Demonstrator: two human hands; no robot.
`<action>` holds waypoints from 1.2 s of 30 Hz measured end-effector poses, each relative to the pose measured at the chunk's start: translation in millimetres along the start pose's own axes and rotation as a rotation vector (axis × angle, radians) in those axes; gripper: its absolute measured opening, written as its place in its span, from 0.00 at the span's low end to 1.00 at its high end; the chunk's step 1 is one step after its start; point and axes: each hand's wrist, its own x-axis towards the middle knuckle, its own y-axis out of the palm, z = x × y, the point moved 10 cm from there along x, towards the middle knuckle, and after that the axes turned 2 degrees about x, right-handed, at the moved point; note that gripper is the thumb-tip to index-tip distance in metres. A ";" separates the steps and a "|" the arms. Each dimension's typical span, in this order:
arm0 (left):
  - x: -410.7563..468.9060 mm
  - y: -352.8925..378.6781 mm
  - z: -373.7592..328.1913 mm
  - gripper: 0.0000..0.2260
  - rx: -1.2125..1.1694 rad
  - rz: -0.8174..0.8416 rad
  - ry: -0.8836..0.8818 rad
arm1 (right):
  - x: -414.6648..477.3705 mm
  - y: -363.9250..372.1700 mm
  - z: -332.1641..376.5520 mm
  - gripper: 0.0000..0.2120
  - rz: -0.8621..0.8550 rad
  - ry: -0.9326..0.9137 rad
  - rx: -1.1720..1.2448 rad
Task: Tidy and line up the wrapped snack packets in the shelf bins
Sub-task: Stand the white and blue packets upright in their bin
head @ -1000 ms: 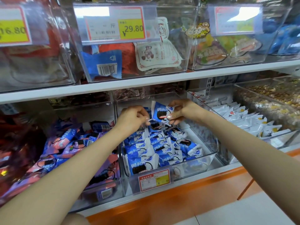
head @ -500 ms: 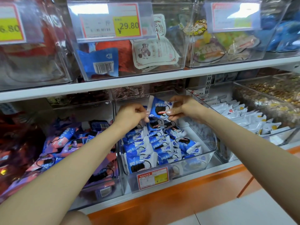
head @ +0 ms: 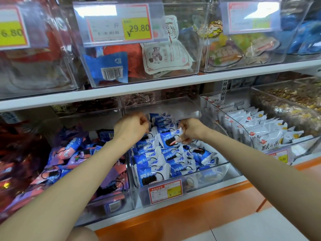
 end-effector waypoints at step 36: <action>77.7 56.7 -22.8 0.07 0.204 0.259 0.237 | 7.1 23.7 -6.0 0.16 0.112 0.088 0.234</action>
